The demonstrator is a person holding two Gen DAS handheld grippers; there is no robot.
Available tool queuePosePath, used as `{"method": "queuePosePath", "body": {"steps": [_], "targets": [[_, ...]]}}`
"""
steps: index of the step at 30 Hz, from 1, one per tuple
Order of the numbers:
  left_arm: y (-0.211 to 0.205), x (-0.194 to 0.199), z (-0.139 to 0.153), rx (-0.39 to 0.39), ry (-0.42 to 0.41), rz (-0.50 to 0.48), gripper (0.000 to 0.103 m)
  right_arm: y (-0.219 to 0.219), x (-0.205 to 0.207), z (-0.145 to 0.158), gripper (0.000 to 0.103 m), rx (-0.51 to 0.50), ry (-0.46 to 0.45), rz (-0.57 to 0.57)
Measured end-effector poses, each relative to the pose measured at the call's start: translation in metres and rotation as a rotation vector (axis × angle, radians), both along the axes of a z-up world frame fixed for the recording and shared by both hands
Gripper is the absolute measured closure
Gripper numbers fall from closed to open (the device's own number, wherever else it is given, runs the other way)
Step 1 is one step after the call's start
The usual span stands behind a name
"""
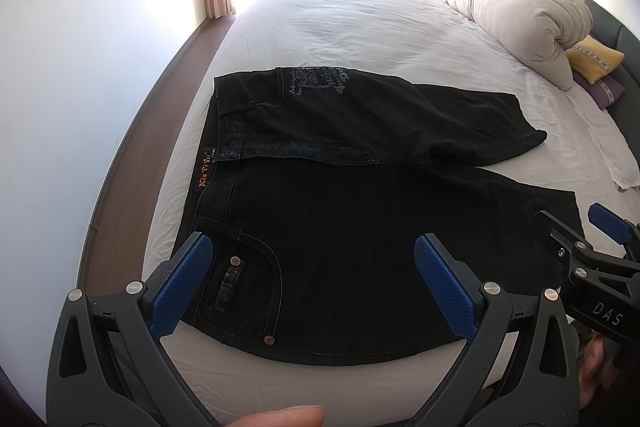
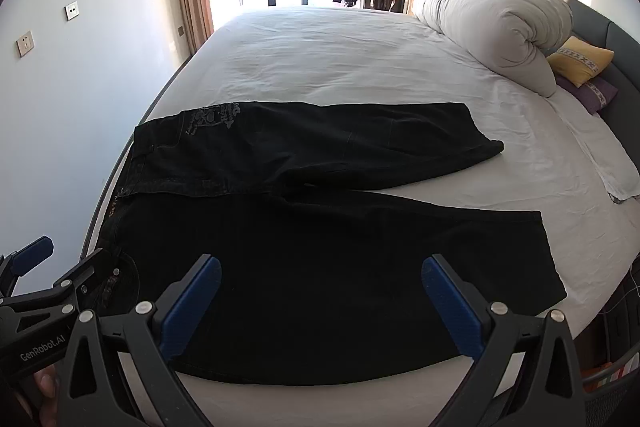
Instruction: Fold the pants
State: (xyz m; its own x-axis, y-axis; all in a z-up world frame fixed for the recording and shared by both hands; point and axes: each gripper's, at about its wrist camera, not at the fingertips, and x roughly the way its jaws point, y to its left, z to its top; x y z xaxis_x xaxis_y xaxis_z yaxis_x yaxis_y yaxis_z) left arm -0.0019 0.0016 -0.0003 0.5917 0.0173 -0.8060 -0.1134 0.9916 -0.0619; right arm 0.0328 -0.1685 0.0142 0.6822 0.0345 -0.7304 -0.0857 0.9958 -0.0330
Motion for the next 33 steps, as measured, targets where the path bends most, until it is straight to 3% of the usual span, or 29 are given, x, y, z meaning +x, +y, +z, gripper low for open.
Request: {"method": "queuePosePath", "body": {"steps": [33], "targets": [[0.0015, -0.0006, -0.0011, -0.003, 0.004, 0.001, 0.0, -0.0025, -0.0005, -0.0004, 0.0, 0.007, 0.011, 0.009]]}}
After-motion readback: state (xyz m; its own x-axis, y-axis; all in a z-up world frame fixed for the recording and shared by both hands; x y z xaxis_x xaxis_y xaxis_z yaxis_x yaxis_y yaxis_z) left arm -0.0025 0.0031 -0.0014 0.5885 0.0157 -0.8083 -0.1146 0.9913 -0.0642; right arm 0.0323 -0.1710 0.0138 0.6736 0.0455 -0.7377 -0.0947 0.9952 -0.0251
